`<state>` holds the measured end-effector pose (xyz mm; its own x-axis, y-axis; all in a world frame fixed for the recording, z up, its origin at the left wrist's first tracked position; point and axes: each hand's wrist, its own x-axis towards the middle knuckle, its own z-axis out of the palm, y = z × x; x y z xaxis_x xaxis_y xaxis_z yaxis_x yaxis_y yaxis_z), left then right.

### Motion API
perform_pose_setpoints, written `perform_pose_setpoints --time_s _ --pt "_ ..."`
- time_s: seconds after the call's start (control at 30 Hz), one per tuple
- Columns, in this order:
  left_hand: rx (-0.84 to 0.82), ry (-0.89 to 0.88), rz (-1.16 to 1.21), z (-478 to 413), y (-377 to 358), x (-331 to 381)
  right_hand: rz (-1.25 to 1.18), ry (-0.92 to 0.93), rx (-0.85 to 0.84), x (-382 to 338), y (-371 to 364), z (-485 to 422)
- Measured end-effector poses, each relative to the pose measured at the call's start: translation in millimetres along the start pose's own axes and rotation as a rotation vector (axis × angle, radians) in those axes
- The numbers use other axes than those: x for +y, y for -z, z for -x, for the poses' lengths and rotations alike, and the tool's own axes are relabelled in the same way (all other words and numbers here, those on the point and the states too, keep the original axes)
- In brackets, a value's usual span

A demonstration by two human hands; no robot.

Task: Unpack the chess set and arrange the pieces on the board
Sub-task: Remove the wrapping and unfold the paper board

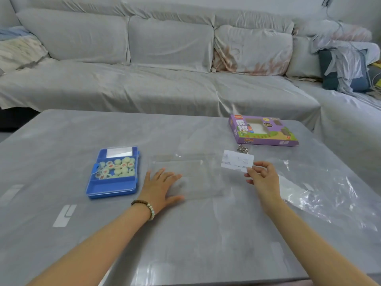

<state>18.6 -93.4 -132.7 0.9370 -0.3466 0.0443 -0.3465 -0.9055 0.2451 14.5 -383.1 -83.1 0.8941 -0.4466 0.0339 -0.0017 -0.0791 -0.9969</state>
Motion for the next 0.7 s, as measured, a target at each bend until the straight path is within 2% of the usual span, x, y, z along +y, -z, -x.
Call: perform_pose_setpoints --time_s 0.07,0.2,0.33,0.47,0.53,0.6,0.67,0.7 --pt "0.056 -0.002 0.063 -25 -3 -10 -0.019 -0.016 0.007 2 3 -7" --pt "0.094 0.121 0.248 -79 -4 -3 -0.034 -0.025 0.039 9 11 -34" --pt "0.024 0.236 0.352 -149 -9 33 -0.056 -0.044 0.067 18 15 -66" --pt "-0.020 0.352 0.651 -214 -11 83 -0.059 -0.069 0.080 22 22 -97" --pt "-0.030 0.335 0.857 -239 -11 104 -0.036 -0.059 0.076 23 30 -114" --pt "0.055 0.257 1.015 -249 -5 119 -0.034 -0.050 0.091 22 41 -132" --pt "0.121 0.113 0.992 -245 -5 117 -0.018 -0.051 0.123 22 53 -153" --pt "0.098 0.042 0.889 -238 -7 111 -0.003 -0.053 0.142 23 59 -164"
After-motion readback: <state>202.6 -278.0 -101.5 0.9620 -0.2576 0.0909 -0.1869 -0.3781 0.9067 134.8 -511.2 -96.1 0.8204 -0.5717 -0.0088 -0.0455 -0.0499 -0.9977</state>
